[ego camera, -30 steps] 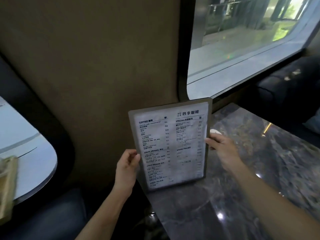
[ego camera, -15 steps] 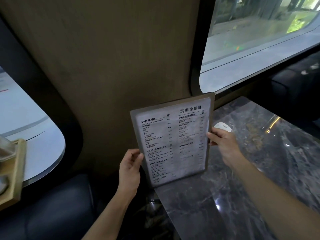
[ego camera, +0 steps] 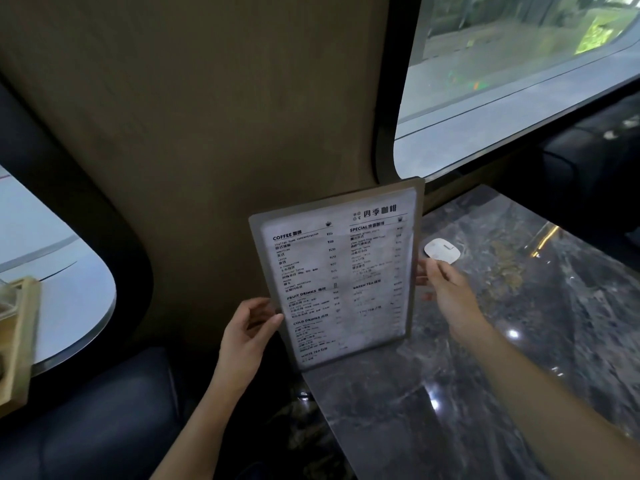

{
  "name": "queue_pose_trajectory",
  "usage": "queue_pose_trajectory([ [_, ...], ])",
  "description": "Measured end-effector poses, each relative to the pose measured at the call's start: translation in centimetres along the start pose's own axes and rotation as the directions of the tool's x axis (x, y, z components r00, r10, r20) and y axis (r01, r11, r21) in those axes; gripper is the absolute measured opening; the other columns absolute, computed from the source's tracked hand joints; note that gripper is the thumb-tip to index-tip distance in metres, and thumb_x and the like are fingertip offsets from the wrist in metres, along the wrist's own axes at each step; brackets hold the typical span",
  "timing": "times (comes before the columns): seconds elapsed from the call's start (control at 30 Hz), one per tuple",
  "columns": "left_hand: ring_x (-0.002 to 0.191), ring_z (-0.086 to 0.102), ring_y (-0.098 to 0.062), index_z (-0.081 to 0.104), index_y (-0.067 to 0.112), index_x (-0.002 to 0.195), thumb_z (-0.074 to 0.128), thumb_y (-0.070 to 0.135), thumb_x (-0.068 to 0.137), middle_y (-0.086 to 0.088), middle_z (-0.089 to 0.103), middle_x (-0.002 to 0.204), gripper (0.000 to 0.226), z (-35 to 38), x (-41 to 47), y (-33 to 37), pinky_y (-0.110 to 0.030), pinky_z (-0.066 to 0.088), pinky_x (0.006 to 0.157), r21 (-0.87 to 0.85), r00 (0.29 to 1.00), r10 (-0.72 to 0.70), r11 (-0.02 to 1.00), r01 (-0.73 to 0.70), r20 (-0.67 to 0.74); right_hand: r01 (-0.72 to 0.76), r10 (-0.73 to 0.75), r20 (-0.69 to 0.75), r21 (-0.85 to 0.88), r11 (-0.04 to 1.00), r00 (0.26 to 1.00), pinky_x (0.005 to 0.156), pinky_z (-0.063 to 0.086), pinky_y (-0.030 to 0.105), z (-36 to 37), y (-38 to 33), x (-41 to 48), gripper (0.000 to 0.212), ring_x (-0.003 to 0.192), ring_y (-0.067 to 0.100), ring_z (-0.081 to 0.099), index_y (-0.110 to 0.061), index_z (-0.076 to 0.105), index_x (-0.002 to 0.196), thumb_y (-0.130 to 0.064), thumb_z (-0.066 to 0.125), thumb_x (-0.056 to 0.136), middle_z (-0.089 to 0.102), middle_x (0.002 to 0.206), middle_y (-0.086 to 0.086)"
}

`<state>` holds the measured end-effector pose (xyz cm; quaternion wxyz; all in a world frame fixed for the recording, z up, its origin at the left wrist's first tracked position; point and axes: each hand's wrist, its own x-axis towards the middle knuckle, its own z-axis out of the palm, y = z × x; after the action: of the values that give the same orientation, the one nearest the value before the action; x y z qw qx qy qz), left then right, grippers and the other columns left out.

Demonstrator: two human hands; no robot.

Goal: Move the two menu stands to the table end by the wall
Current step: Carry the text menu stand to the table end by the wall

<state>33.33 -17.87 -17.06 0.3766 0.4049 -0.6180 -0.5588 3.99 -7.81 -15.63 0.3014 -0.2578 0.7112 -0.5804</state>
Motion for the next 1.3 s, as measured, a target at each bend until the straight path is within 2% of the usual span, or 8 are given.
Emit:
queue_pose_trajectory([
  [0.27,0.092,0.062,-0.012,0.057,0.03,0.102,0.068,0.011,0.079,0.0,0.064,0.096,0.032,0.0,-2.0,-5.0,-0.025,0.05,0.08,0.289,0.979,-0.186,0.945,0.156,0.079,-0.266,0.26,0.081,0.075,0.961,0.962,0.093,0.046,0.041,-0.4,3.0,-2.4,0.046,0.117,0.029,0.051,-0.009,0.037,0.135,-0.033,0.037,0.095,0.051,0.132,0.012],
  [0.43,0.089,0.062,0.005,0.057,0.049,0.087,0.059,0.013,0.086,0.013,0.068,0.091,0.036,0.8,-2.9,-5.9,-0.016,0.048,0.072,0.363,0.977,-0.183,0.922,0.132,0.111,-0.272,0.268,0.221,-0.013,0.962,0.938,0.11,0.032,0.041,0.5,4.1,-4.8,0.047,0.127,0.02,0.042,-0.021,0.031,0.139,-0.037,0.034,0.095,0.042,0.143,0.004],
  [0.8,0.085,0.061,0.006,0.056,0.041,0.084,0.059,0.015,0.086,0.012,0.068,0.088,0.026,1.5,-3.5,-6.0,-0.018,0.048,0.072,0.423,0.973,-0.21,0.894,0.149,0.099,-0.243,0.279,0.302,-0.15,0.958,0.912,0.115,0.023,0.046,0.0,4.1,-3.2,0.076,0.136,0.019,0.03,-0.03,0.022,0.141,-0.064,0.037,0.075,0.029,0.151,-0.003],
  [0.87,0.084,0.061,0.005,0.056,0.04,0.084,0.059,0.016,0.086,0.011,0.068,0.088,0.025,1.6,-3.8,-5.9,-0.019,0.049,0.072,0.431,0.973,-0.207,0.891,0.145,0.099,-0.223,0.26,0.328,-0.145,0.964,0.908,0.115,0.025,0.041,-0.1,3.9,-3.0,0.07,0.134,0.013,0.032,-0.03,0.025,0.141,-0.06,0.039,0.079,0.03,0.15,-0.005],
  [1.0,0.085,0.062,0.005,0.056,0.041,0.086,0.063,0.018,0.083,0.01,0.067,0.09,0.024,1.9,-4.4,-5.9,-0.019,0.049,0.073,0.422,0.977,-0.203,0.893,0.157,0.066,-0.213,0.223,0.346,-0.068,0.975,0.911,0.094,0.036,0.008,-0.4,4.1,-2.9,0.05,0.112,-0.007,0.046,-0.029,0.037,0.134,-0.042,0.048,0.087,0.039,0.143,-0.008],
  [1.07,0.085,0.061,0.006,0.055,0.042,0.087,0.065,0.019,0.082,0.009,0.067,0.089,0.025,2.0,-4.7,-6.0,-0.017,0.05,0.071,0.413,0.979,-0.201,0.895,0.169,0.035,-0.242,0.258,0.313,-0.089,0.966,0.914,0.1,0.031,0.017,-0.7,4.6,-2.9,0.056,0.123,0.005,0.041,-0.02,0.032,0.139,-0.038,0.05,0.088,0.038,0.144,-0.004],
  [1.17,0.085,0.063,0.001,0.055,0.04,0.088,0.067,0.02,0.08,0.009,0.067,0.089,0.025,2.2,-5.0,-6.3,-0.01,0.05,0.064,0.422,0.976,-0.214,0.889,0.179,0.036,-0.256,0.259,0.337,-0.055,0.965,0.905,0.093,0.034,0.01,-0.6,5.4,-3.5,0.052,0.12,0.003,0.039,-0.016,0.031,0.138,-0.021,0.051,0.09,0.038,0.144,-0.001],
  [1.3,0.083,0.064,-0.002,0.055,0.041,0.084,0.065,0.019,0.081,0.012,0.067,0.086,0.024,2.6,-4.8,-6.4,-0.02,0.05,0.074,0.462,0.976,-0.218,0.869,0.179,0.032,-0.309,0.281,0.375,0.016,0.951,0.884,0.105,0.026,0.021,-0.1,6.0,-3.9,0.061,0.133,0.008,0.028,-0.01,0.018,0.142,-0.012,0.049,0.091,0.024,0.152,0.001],
])
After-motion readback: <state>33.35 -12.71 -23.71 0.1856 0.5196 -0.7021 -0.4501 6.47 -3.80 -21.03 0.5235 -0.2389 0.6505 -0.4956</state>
